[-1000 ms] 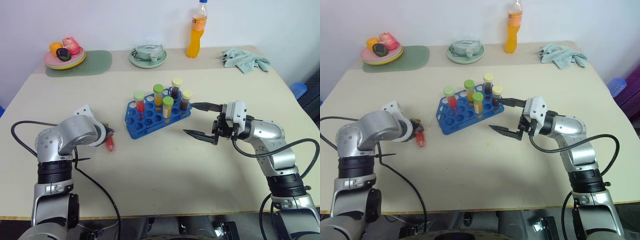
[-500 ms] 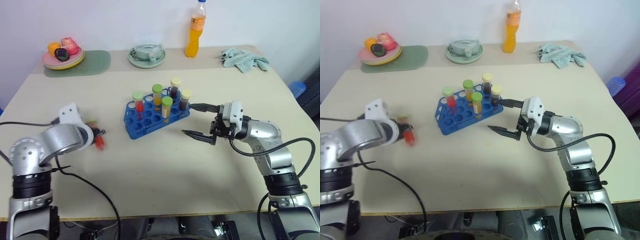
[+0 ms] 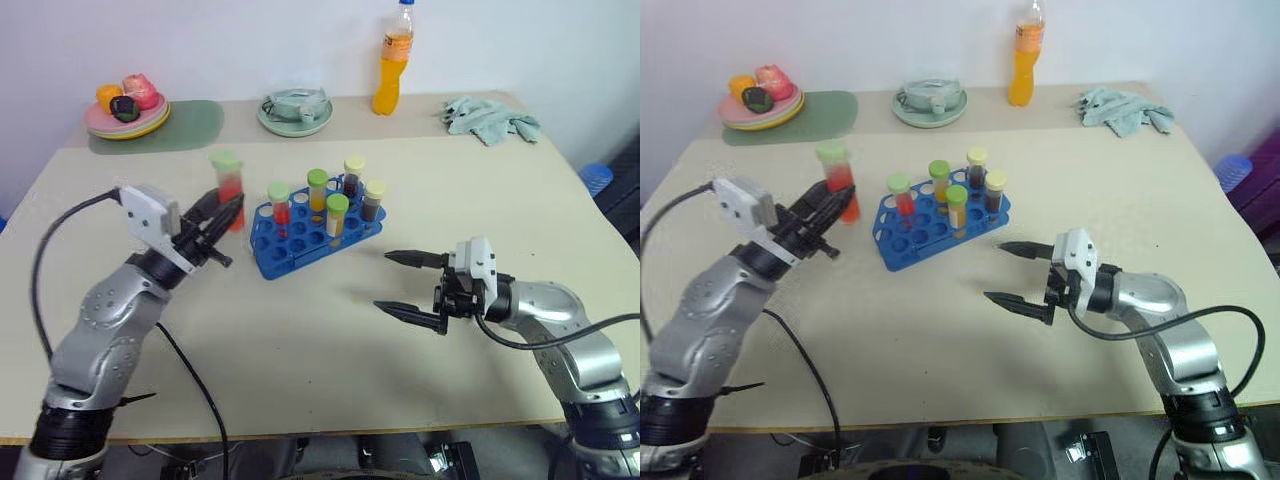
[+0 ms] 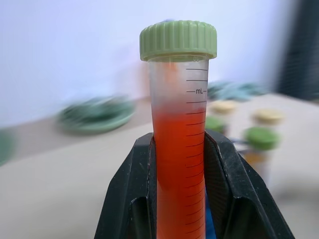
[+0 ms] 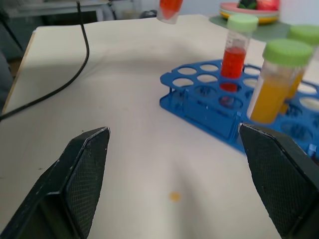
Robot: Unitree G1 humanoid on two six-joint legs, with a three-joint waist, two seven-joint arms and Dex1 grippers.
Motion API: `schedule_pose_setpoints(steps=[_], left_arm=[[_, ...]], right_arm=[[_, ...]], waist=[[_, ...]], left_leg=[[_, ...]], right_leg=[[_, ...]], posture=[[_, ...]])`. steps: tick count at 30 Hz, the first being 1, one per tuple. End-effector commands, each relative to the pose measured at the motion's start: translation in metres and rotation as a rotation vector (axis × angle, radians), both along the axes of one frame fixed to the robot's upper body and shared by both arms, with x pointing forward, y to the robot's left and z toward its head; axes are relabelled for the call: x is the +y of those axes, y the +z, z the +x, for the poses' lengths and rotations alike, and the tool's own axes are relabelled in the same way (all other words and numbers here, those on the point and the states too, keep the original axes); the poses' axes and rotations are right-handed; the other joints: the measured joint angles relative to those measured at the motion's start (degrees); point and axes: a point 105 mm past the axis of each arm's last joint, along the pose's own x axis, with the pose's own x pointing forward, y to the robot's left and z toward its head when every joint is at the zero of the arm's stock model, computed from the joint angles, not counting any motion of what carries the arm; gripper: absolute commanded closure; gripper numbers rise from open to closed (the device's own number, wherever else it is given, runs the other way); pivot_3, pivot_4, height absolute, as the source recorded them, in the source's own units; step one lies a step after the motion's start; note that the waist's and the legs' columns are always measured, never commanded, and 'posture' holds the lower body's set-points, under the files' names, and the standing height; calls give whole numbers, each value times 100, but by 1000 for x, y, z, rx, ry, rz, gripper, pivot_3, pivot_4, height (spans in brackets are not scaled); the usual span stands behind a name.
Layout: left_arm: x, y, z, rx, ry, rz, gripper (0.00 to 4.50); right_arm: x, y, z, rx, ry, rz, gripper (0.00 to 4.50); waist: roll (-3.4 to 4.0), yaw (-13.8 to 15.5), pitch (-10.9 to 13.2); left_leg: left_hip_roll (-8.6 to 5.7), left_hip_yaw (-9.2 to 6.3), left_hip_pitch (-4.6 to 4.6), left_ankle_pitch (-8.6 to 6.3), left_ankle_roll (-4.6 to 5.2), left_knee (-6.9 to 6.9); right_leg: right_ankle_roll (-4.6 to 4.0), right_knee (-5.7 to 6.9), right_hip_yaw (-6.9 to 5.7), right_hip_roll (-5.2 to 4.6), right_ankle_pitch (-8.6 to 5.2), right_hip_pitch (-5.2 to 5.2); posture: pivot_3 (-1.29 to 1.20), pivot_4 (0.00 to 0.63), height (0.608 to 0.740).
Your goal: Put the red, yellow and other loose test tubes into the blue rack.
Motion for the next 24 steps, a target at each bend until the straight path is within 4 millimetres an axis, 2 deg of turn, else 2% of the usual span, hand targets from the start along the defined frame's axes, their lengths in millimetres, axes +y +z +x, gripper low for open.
schedule_pose_setpoints(steps=[1,10,17,24], left_arm=[[-12,9,-6,-105,-141,1,3816],[-19,-26,33,-68,-133,5,3816],[-27,-52,41,28,-224,-30,3816],[-29,-60,48,43,-271,19,3816]], right_arm=[[-5,13,-11,-51,-37,6,276],[-5,7,-24,-67,-159,25,276],[-5,1,-22,-86,-221,28,276],[-1,-1,-19,-100,-246,41,276]], waist=[[2,2,-1],[-1,5,-1],[-2,0,-1],[-3,-1,-2]], left_leg=[[1,-1,-4,0,0,2],[2,-1,-5,1,1,22],[1,-4,-5,1,3,21],[1,-4,-4,1,3,23]], right_leg=[[2,0,-4,0,1,-3],[21,0,-7,2,12,6],[37,-1,-11,5,21,5],[37,0,-12,5,21,7]], posture=[[0,150,740],[0,150,740],[0,150,740],[0,150,740]])
